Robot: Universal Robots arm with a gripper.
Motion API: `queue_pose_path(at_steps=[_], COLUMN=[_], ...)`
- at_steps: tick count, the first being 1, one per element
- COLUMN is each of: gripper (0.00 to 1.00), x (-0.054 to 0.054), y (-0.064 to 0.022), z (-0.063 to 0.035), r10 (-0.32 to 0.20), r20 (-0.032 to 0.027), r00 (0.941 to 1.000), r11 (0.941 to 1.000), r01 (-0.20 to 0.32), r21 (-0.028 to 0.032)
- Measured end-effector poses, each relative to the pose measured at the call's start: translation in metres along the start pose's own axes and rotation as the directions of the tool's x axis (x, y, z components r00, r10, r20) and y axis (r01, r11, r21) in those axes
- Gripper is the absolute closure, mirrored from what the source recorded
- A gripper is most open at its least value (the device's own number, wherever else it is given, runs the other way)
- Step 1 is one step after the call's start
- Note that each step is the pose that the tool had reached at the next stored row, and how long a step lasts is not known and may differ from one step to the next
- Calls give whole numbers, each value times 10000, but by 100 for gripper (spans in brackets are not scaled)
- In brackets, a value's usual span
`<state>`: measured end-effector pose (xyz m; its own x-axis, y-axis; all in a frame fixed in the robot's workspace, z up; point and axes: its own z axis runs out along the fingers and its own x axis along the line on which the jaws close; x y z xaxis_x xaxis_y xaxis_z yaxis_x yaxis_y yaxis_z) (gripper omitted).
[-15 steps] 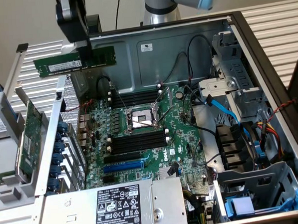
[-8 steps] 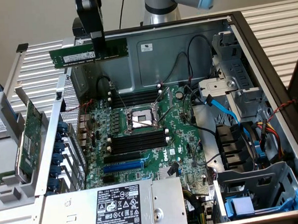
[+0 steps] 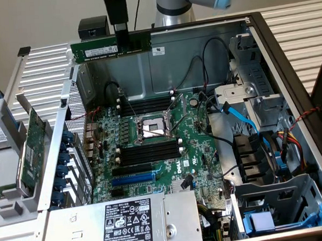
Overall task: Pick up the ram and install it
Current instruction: 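Pick up the ram and move it above insertion slot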
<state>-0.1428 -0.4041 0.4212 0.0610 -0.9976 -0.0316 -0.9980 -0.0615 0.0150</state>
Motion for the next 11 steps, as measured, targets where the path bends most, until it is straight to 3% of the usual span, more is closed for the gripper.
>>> queue_pose_path(at_steps=[2,6,11], gripper=[87,87,87], x=[-12,-11,-10], y=[-44,-47,-55], z=[4,5,30], r10=[4,108,459], r20=[0,11,192], r00=[10000,9999,9988], r11=[10000,9999,9989], r01=[-4,-108,-460], r21=[11,21,37])
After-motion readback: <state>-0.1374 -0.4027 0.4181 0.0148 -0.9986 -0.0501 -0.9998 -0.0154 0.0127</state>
